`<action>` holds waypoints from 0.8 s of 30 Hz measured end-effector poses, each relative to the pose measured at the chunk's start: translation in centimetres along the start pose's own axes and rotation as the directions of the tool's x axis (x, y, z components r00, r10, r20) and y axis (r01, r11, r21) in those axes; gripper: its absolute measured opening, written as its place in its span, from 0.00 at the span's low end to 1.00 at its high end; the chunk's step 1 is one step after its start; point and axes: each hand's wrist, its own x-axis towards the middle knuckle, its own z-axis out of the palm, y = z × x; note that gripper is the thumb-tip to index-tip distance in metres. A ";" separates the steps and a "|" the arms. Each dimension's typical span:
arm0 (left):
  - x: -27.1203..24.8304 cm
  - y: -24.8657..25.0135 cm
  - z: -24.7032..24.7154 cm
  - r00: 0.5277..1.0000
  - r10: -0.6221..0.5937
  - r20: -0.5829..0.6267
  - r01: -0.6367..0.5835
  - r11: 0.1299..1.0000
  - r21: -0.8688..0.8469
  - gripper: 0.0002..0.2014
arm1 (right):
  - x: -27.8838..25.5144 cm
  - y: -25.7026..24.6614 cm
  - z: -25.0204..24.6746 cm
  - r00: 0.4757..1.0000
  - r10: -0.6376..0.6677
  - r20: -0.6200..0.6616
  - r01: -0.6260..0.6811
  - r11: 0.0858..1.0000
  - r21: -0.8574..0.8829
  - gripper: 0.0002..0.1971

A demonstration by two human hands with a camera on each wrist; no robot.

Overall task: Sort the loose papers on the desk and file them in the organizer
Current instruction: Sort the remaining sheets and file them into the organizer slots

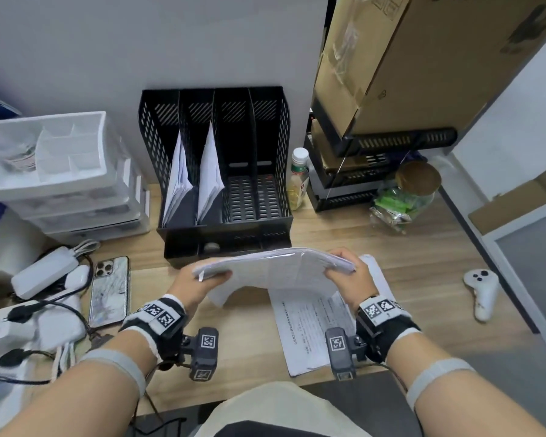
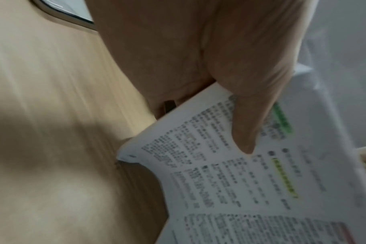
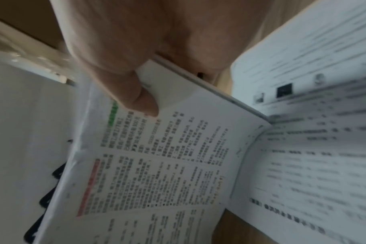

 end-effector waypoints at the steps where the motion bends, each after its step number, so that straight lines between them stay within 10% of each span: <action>1: -0.1 -0.6 0.1 1.000 -0.019 0.011 0.019 1.000 0.019 0.18 | 0.0 0.4 0.0 1.000 0.011 0.017 -0.010 1.000 -0.020 0.14; 8: 0.4 -0.1 1.4 0.999 -0.012 -0.031 0.019 0.969 0.248 0.13 | 0.6 1.4 -0.1 0.980 0.185 0.071 -0.176 0.977 -0.119 0.12; 13: 1.2 1.9 1.5 0.986 -0.167 -0.001 0.108 0.631 0.769 0.18 | 2.6 1.0 -1.7 0.967 0.239 0.087 -0.197 0.920 -0.337 0.11; 19: 1.2 5.7 2.3 0.997 0.064 0.038 -0.073 0.770 0.633 0.14 | 5.4 -1.9 -2.0 0.973 0.179 -0.149 -0.224 0.894 -0.388 0.28; 24: 0.3 8.5 3.7 0.904 0.423 0.058 -0.351 0.659 0.665 0.20 | 3.5 -9.9 -0.5 0.840 0.289 0.458 -0.391 0.909 0.143 0.36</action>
